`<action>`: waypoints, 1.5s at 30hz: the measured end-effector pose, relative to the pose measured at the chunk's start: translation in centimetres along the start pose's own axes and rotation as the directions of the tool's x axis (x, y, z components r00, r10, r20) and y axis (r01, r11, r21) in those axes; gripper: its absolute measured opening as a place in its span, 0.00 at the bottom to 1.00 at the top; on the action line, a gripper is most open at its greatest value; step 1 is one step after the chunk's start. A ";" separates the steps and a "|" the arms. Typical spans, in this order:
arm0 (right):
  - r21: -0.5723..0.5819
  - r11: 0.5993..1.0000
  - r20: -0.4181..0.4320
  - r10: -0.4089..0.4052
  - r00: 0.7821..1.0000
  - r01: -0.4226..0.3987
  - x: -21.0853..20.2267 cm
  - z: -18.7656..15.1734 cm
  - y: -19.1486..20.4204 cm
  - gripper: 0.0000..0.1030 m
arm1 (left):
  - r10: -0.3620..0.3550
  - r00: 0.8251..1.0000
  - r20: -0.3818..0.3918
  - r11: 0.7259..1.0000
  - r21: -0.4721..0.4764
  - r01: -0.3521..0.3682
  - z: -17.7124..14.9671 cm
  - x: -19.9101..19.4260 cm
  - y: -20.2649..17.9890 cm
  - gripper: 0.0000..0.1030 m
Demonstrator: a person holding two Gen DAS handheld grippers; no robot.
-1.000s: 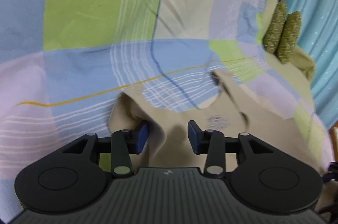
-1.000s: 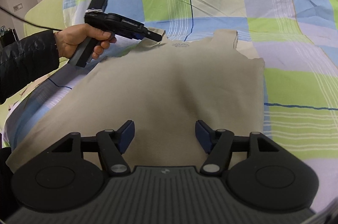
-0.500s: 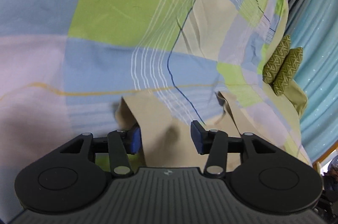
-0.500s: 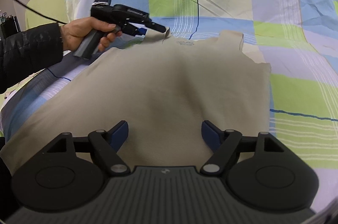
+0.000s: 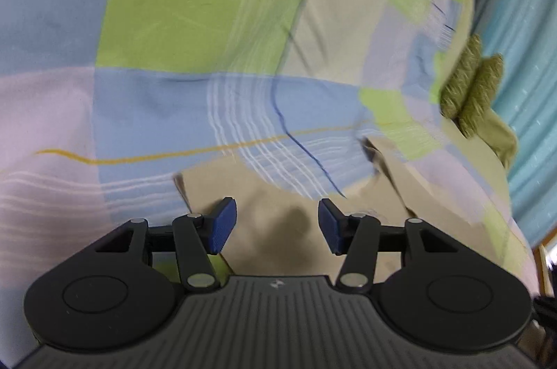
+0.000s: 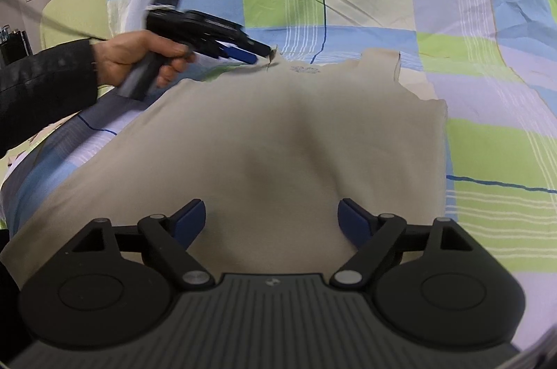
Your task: Fold clothes
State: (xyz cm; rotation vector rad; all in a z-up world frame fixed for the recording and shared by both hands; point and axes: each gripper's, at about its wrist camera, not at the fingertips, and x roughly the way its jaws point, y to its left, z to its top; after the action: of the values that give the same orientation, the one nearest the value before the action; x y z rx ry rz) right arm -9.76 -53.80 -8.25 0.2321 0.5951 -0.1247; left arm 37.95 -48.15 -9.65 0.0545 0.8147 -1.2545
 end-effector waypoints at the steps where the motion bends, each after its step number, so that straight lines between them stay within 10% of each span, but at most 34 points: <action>1: 0.005 1.000 0.005 0.006 1.000 -0.006 0.0 0.1 -0.3 0.80 | 0.007 1.000 0.013 1.000 0.002 -0.007 0.0 -0.4 -0.4 0.54; 9: -0.055 0.995 0.016 -0.086 0.996 0.087 -4.4 -0.4 -0.5 0.80 | 0.107 0.990 0.089 0.960 0.249 -0.126 -4.7 -10.4 -8.6 0.63; 16: -0.343 0.929 -0.062 -0.166 0.984 0.136 -10.2 -5.8 3.4 0.80 | 0.223 0.968 0.115 0.801 0.545 -0.249 -18.3 -21.1 -21.5 0.69; 19: -0.464 0.874 -0.078 -0.204 0.976 0.146 -12.5 -8.5 5.2 0.79 | 0.276 0.956 0.095 0.665 0.699 -0.262 -24.6 -23.0 -26.2 0.69; 21: -0.514 0.843 -0.076 -0.225 0.971 0.156 -13.5 -9.9 6.1 0.79 | 0.336 0.938 0.087 0.523 0.811 -0.262 -29.4 -23.7 -28.4 0.69; 30: -0.546 0.824 -0.092 -0.240 0.966 0.153 -15.4 -11.6 8.4 0.82 | 0.482 0.872 0.089 0.223 0.950 -0.220 -36.7 -23.8 -29.4 0.69; 34: -0.524 0.836 -0.083 -0.239 0.968 0.161 -15.3 -11.4 8.6 0.84 | 0.508 0.849 0.145 0.009 0.985 -0.173 -38.5 -21.5 -29.2 0.69; 38: -0.529 0.832 -0.078 -0.245 0.966 0.169 -15.1 -11.6 8.5 0.85 | 0.495 0.848 0.189 -0.117 0.982 -0.151 -40.0 -20.9 -28.4 0.68; 40: -0.526 0.833 -0.075 -0.246 0.966 0.172 -15.0 -11.5 8.3 0.85 | 0.465 0.860 0.208 -0.106 0.978 -0.179 -39.9 -21.1 -28.6 0.45; 43: -0.537 0.828 -0.058 -0.228 0.972 0.162 -15.1 -11.7 8.3 0.85 | 0.438 0.882 0.173 0.072 0.971 -0.227 -38.0 -21.8 -29.2 0.08; 45: -0.567 0.809 -0.045 -0.218 0.975 0.155 -15.1 -12.0 8.7 0.85 | 0.422 0.893 0.156 0.170 0.954 -0.247 -36.5 -22.3 -29.3 0.05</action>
State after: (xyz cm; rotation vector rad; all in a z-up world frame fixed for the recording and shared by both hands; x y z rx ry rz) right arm -27.00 -41.63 -7.75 -0.4016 0.7373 -0.1221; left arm -7.55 -23.37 -12.05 1.3341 -0.0363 -1.1308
